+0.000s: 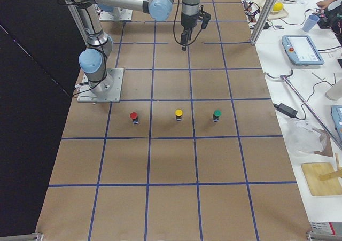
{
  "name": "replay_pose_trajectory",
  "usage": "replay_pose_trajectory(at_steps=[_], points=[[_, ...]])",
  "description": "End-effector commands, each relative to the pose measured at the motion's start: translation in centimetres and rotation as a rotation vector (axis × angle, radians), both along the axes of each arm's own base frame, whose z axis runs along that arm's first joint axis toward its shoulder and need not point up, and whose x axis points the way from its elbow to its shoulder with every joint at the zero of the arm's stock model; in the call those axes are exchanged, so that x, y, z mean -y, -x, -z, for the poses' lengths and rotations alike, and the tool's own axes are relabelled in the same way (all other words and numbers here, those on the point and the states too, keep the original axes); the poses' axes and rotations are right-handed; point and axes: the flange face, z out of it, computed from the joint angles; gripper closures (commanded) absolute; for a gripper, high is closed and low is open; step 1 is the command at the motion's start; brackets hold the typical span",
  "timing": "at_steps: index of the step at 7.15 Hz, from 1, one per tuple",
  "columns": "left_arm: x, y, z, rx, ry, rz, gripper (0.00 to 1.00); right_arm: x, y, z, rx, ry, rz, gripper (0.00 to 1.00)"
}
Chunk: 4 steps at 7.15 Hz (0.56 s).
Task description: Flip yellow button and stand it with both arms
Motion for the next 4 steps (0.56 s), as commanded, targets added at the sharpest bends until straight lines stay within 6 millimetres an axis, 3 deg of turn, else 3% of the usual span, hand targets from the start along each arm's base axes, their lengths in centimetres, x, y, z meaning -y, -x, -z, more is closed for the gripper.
replay_pose_trajectory(at_steps=[1,4], points=[[0.6,-1.6,-0.3,-0.002,-0.001,-0.031,0.01,-3.4,-5.1,-1.4,0.050,-0.044,-0.176,0.00],[0.5,-2.5,-0.3,0.033,-0.014,-0.009,0.01,-5.7,-5.9,-2.6,0.070,-0.058,-0.196,0.00]])
